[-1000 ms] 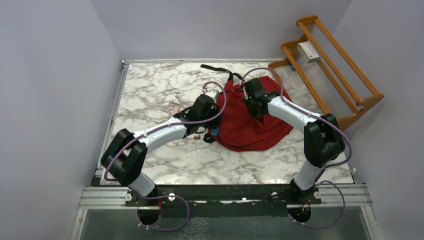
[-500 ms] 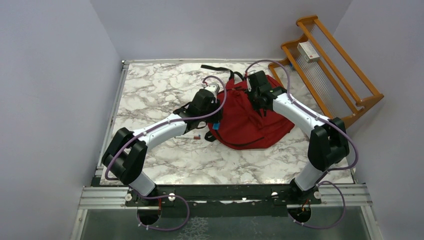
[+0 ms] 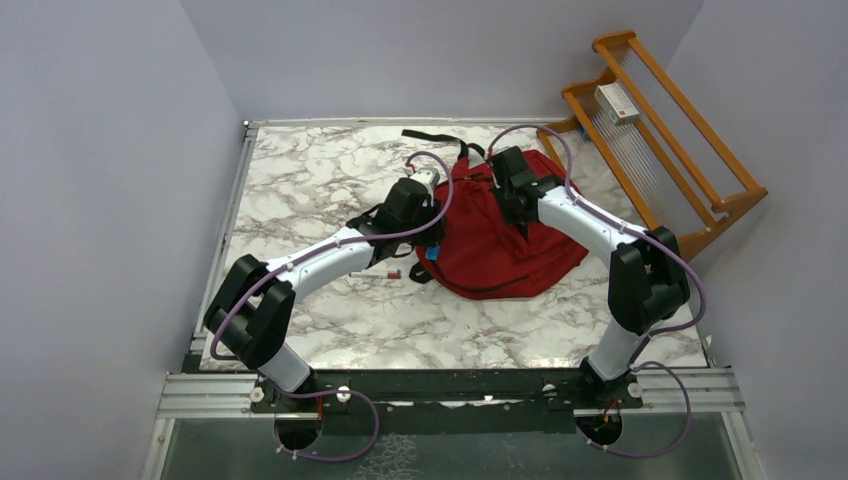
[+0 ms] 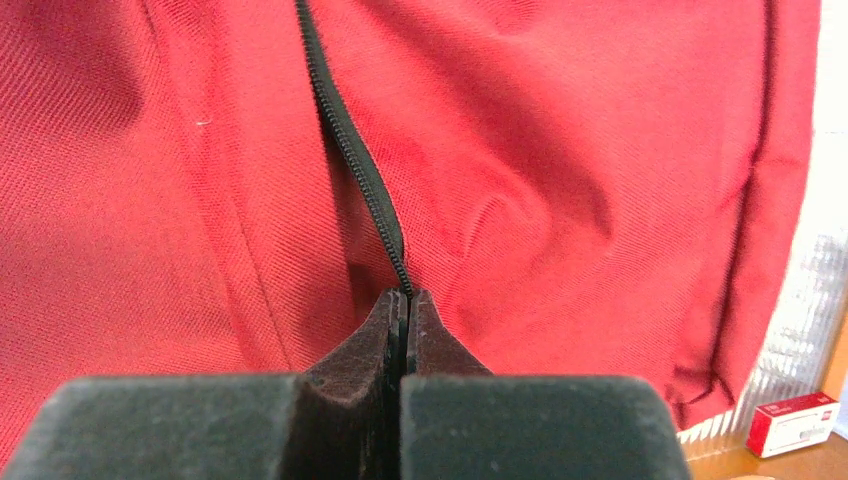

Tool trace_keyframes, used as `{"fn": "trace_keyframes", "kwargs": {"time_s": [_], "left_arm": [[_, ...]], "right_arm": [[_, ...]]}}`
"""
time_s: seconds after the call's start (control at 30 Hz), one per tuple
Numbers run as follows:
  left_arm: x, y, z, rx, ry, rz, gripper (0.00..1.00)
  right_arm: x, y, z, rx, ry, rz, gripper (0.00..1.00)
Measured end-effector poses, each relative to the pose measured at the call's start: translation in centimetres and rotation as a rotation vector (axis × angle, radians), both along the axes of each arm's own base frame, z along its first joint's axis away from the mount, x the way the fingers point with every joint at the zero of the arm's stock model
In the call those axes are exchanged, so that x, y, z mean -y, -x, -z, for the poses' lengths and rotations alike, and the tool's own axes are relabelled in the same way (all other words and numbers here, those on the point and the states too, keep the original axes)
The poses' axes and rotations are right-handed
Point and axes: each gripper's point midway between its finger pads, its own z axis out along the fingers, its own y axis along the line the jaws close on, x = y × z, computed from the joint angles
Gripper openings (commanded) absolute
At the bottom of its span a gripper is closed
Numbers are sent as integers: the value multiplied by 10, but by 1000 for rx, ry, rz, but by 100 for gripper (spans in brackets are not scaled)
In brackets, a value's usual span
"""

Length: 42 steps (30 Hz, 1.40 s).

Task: Pack the student bag
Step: Place the stationery in the student bag.

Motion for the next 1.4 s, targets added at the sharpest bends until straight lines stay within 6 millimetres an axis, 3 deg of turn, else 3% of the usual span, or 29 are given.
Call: {"fn": "trace_keyframes", "kwargs": {"time_s": [0.2, 0.37, 0.5, 0.67, 0.83, 0.97, 1.4], "left_arm": [[9, -3, -13, 5, 38, 17, 0], [36, -16, -47, 33, 156, 43, 0], [62, -29, -63, 22, 271, 49, 0], [95, -43, -60, -53, 390, 36, 0], [120, -50, -48, -144, 467, 3, 0], [129, -52, -45, -213, 524, -37, 0], [147, -47, -42, -356, 606, -93, 0]], "right_arm": [[5, -2, -30, 85, -25, 43, 0], [4, -1, -64, 170, -102, 79, 1], [2, 0, -71, 203, -142, 102, 1], [3, 5, -69, 216, -179, 131, 0], [3, 9, -85, 276, -246, 153, 1], [-1, 11, -95, 301, -297, 161, 0], [-12, 13, -97, 310, -388, 152, 1]]}}
